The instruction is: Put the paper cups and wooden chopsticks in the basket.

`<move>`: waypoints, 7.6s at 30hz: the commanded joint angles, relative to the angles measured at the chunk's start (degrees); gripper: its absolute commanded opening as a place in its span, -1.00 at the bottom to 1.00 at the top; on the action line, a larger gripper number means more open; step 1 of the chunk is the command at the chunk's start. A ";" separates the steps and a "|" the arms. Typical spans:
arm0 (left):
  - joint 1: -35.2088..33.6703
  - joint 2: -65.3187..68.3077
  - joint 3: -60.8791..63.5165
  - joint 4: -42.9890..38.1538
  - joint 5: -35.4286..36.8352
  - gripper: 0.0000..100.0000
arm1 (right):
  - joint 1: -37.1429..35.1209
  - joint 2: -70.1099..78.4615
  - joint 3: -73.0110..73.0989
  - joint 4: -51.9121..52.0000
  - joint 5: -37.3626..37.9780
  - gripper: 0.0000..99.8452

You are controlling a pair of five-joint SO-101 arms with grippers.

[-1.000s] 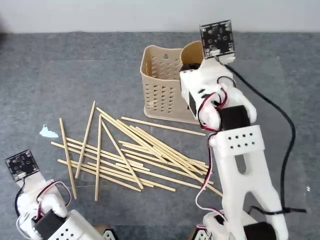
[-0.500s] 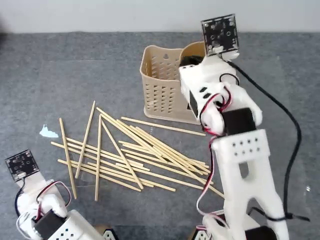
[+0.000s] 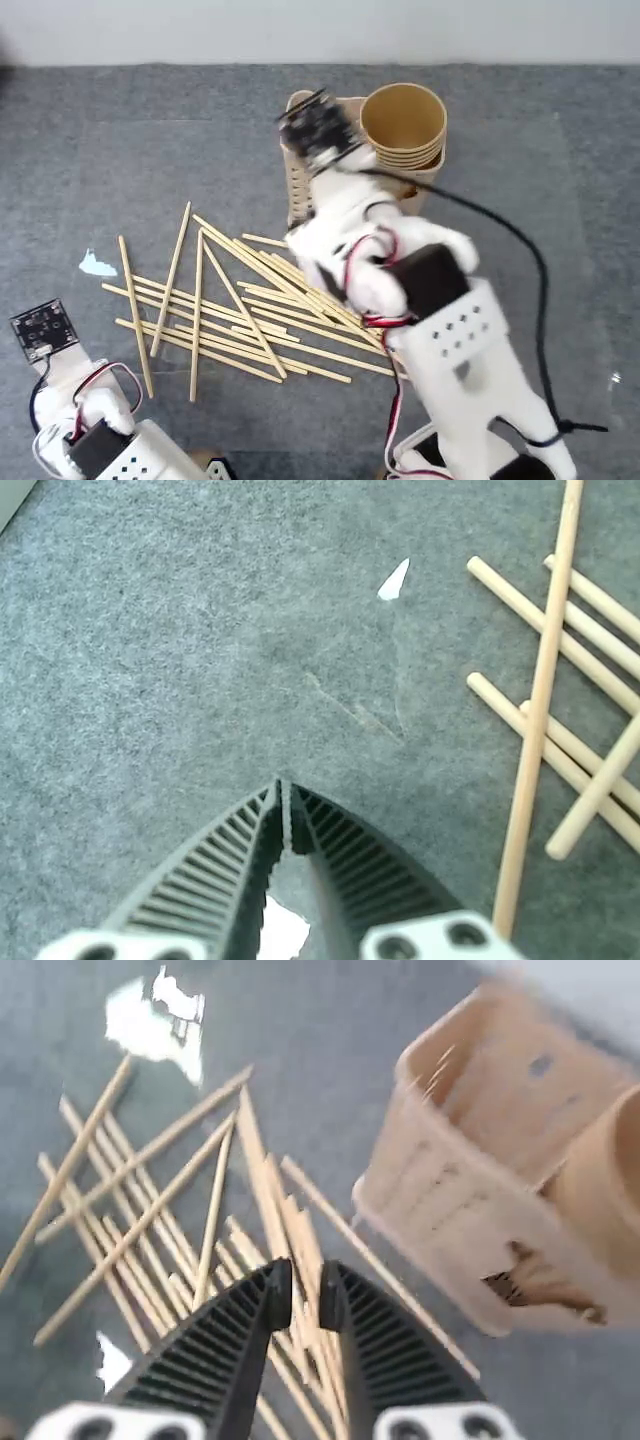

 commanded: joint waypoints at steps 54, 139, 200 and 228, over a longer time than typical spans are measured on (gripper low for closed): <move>0.00 0.26 -0.22 -0.97 -0.62 -0.97 | -2.86 47.69 -13.71 -1.19 5.63 -0.89; 1.76 0.26 -0.13 -0.97 -0.62 -0.97 | -4.00 58.59 -28.84 -0.84 5.63 -0.98; 1.76 0.26 0.22 -0.97 -0.62 -0.97 | 13.41 16.13 12.66 -77.32 8.35 -0.97; 1.85 0.26 0.31 -0.97 -0.62 -0.97 | 0.22 11.56 -16.62 3.56 -1.41 -0.63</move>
